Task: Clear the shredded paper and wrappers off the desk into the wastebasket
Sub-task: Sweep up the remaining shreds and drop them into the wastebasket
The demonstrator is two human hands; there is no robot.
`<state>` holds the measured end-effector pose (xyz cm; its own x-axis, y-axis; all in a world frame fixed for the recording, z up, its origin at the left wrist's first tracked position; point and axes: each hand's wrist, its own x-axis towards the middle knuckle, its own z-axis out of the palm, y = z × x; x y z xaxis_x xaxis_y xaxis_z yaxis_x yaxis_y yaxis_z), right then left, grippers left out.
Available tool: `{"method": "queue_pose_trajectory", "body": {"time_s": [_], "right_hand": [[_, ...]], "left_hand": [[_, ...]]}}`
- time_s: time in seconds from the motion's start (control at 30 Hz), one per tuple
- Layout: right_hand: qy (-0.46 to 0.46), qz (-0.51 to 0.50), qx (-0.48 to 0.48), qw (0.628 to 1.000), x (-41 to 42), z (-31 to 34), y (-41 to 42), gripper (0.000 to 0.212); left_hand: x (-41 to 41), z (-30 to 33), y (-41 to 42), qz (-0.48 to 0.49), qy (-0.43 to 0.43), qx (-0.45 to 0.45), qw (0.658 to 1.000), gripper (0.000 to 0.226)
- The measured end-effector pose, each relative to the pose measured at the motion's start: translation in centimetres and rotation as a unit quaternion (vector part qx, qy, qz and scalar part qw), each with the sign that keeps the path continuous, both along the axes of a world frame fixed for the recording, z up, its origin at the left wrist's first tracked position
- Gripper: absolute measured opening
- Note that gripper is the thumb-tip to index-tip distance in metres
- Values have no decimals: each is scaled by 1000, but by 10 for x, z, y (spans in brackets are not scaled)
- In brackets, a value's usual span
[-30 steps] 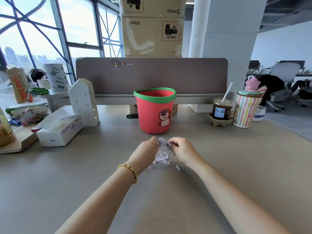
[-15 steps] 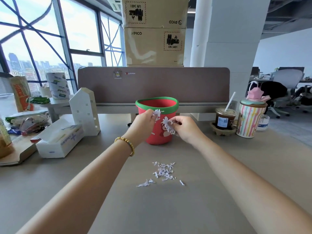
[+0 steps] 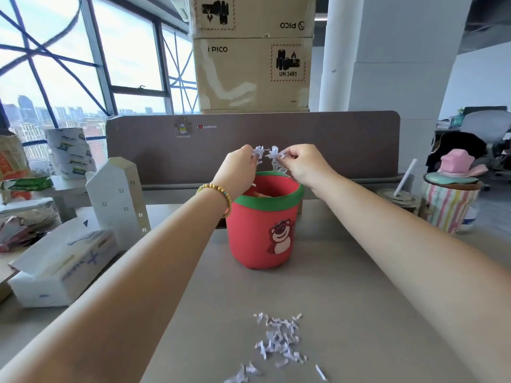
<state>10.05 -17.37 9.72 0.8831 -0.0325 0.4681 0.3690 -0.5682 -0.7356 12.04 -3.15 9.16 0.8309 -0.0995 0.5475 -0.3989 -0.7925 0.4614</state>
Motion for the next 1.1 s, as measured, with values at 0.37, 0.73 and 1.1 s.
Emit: {"method": "queue_pose_trajectory", "body": {"time_s": [0.37,0.73,1.1], "right_hand": [[67,-41,-213,974,39,-18,4,24],[61,-31,-242,968,1,-15,10,27],[-94,-50,-152,983,-100,-62,7,41]], "left_hand": [[38,-15,-1,-3,93,135,986,37],[-3,-12,-3,-3,45,112,993,37],[-103,-59,6,-70,-49,3,996,29]]}}
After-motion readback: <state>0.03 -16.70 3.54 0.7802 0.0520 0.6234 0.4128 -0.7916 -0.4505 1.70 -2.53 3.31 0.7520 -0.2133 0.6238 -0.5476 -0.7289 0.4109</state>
